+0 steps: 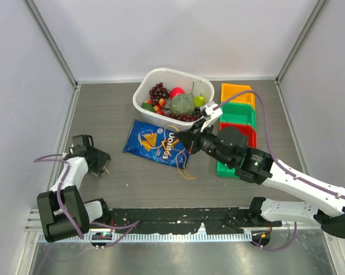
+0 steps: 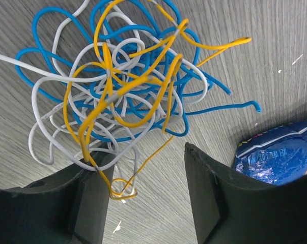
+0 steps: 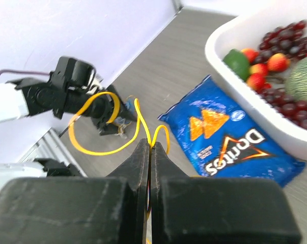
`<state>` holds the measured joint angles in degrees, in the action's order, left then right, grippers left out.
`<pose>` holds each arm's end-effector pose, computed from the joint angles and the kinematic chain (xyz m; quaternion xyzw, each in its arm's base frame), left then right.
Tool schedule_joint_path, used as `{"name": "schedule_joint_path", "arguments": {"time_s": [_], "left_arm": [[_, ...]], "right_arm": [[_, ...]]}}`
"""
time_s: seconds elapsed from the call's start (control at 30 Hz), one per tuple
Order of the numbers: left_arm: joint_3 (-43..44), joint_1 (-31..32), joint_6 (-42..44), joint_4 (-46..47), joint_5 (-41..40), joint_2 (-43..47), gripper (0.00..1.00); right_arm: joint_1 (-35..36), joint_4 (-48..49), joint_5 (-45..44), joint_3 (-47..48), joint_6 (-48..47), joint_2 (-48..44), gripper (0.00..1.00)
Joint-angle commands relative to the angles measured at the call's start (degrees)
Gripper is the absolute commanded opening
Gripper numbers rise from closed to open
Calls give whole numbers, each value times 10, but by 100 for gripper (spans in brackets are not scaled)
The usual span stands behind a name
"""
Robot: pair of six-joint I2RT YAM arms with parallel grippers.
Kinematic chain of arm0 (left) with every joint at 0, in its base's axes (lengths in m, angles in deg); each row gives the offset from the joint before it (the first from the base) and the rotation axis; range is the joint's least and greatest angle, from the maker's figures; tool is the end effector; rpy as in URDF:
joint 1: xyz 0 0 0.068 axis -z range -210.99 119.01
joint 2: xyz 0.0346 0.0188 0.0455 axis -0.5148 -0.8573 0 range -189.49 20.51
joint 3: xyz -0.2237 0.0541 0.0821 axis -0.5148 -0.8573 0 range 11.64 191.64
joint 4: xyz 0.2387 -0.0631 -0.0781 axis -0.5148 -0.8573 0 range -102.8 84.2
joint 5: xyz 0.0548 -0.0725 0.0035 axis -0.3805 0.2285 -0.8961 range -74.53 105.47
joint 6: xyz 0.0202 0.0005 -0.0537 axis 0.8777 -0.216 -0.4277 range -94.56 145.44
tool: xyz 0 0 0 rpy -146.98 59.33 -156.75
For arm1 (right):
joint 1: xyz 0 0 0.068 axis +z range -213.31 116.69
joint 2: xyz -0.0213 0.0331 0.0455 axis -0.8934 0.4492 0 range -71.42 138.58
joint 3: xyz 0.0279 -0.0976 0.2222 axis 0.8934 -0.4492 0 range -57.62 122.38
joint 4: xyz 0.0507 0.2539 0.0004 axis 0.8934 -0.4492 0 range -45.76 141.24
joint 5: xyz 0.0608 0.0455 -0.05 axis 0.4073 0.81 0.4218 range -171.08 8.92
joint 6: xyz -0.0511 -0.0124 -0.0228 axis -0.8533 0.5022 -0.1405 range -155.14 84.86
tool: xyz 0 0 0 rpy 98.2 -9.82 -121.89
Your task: Untangle the cables
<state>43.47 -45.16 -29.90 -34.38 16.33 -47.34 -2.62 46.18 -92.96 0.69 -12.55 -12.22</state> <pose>0.2057 0.0513 0.1332 -0.5547 0.8024 -0.0842 0.2033 0.1328 0.2194 0.3593 -0.1757 0.7211 0.3849 0.5487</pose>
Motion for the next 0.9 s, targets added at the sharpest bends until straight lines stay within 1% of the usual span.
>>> {"name": "schedule_joint_path", "arguments": {"time_s": [0.0,0.03,0.1,0.17,0.23,0.3,0.4,0.53,0.67,0.87], "left_arm": [[0,-4,12,7,12,33,63],[1,-3,16,9,21,44,65],[1,-3,20,16,44,67,72],[-1,-3,24,33,83,90,78],[8,-2,29,30,109,101,80],[19,-3,40,18,127,105,81],[35,-2,65,6,146,111,81],[38,-2,89,19,192,132,82],[32,-2,93,41,221,152,84],[45,1,99,45,243,155,87]], "right_arm": [[-12,-73,-107,63,-30,-22,1],[-24,-92,-112,75,-32,-22,1],[-45,-115,-129,88,-33,-29,1],[-74,-137,-148,102,-34,-37,1],[-112,-153,-150,110,-33,-47,1],[-145,-177,-148,122,-27,-52,1],[-173,-222,-150,131,-28,-62,1],[-175,-263,-174,111,-44,-101,1],[-184,-283,-232,78,-43,-129,1],[-226,-290,-206,95,-23,-83,1]]}}
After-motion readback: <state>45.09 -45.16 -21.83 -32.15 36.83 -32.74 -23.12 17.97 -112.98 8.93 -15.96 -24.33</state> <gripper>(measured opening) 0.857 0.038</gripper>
